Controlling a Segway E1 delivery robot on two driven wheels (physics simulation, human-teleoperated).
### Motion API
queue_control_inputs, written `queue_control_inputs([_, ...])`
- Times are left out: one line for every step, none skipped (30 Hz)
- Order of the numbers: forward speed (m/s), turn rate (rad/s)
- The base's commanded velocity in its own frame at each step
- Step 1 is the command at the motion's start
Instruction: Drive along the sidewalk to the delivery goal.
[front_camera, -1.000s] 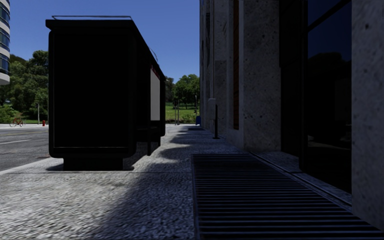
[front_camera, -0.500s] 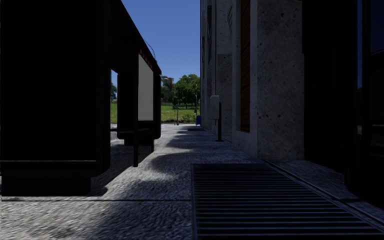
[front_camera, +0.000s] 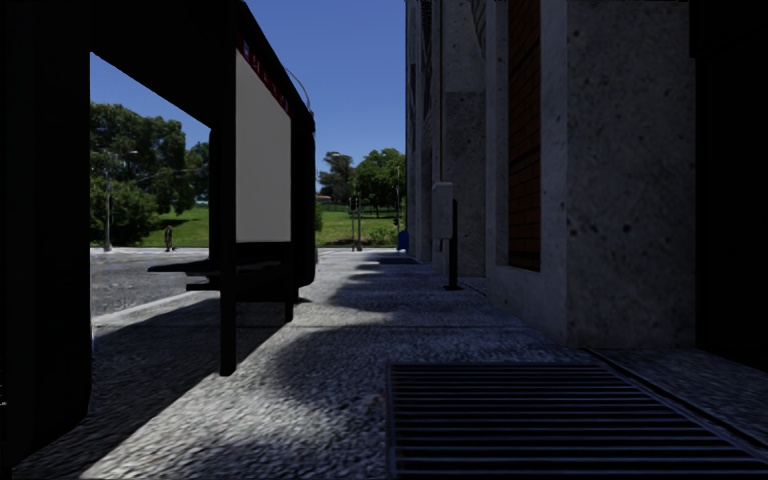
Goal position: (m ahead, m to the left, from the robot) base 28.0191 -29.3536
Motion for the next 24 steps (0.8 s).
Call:
queue_control_inputs([2.00, 0.32])
queue_control_inputs([2.00, 0.32])
queue_control_inputs([2.00, 0.18])
queue_control_inputs([2.00, 0.00])
queue_control_inputs([2.00, 0.00])
queue_control_inputs([2.00, 0.00])
queue_control_inputs([2.00, 0.00])
queue_control_inputs([2.00, 0.00])
queue_control_inputs([2.00, 0.00])
queue_control_inputs([2.00, 0.00])
queue_control_inputs([2.00, 0.00])
queue_control_inputs([2.00, 0.00])
queue_control_inputs([2.00, 0.00])
queue_control_inputs([2.00, 0.00])
queue_control_inputs([2.00, 0.00])
queue_control_inputs([2.00, 0.00])
queue_control_inputs([2.00, 0.00])
queue_control_inputs([2.00, 0.00])
queue_control_inputs([2.00, 0.00])
queue_control_inputs([2.00, 0.00])
queue_control_inputs([2.00, 0.00])
queue_control_inputs([2.00, 0.00])
queue_control_inputs([2.00, 0.00])
queue_control_inputs([2.00, 0.00])
